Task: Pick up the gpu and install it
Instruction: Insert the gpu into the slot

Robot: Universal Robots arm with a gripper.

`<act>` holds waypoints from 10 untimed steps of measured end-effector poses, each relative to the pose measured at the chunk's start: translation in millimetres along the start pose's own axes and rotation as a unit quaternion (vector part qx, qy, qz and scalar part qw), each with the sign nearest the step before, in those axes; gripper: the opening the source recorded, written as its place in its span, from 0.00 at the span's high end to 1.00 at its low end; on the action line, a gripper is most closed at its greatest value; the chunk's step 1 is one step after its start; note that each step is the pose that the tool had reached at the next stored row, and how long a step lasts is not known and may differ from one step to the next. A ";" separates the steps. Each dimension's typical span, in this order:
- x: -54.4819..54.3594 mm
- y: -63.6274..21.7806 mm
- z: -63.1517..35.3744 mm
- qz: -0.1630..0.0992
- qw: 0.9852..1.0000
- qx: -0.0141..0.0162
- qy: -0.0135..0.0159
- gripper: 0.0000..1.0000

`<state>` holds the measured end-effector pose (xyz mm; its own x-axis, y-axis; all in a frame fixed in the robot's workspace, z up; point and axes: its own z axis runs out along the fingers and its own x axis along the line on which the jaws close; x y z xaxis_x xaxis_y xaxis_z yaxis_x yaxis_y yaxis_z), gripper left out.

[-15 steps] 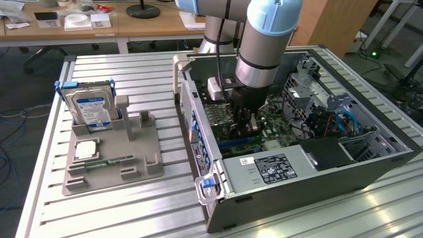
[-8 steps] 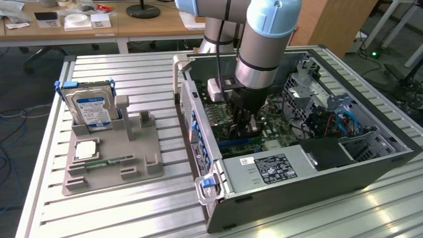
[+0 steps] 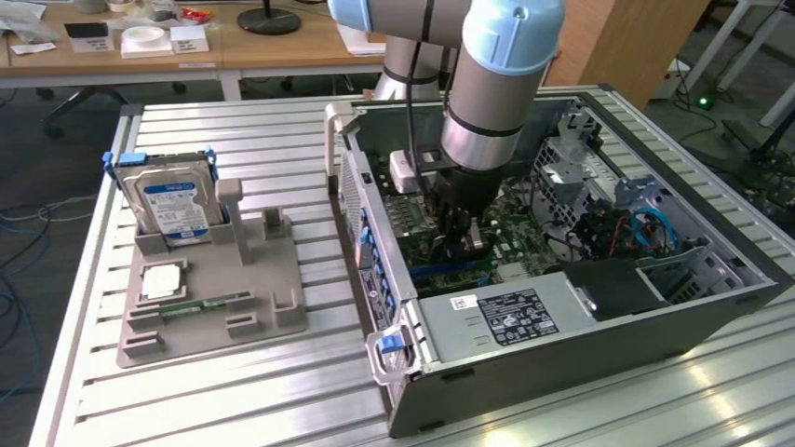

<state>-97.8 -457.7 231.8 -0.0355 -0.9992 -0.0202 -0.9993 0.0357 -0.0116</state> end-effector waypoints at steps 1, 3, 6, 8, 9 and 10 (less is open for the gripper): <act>0.0 0.0 0.0 0.000 1.000 0.000 0.000 0.73; 0.0 0.0 0.1 0.000 1.000 0.000 0.000 0.73; 0.0 0.0 0.1 0.000 1.000 0.000 0.000 0.73; 0.0 0.0 0.1 0.000 1.000 0.000 0.000 0.73; 0.0 0.0 0.1 0.000 1.000 0.000 0.000 0.73; 0.0 0.0 0.2 0.000 1.000 0.000 0.000 0.73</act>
<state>-97.8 -457.7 231.6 -0.0354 -0.9992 -0.0201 -0.9993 0.0357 -0.0115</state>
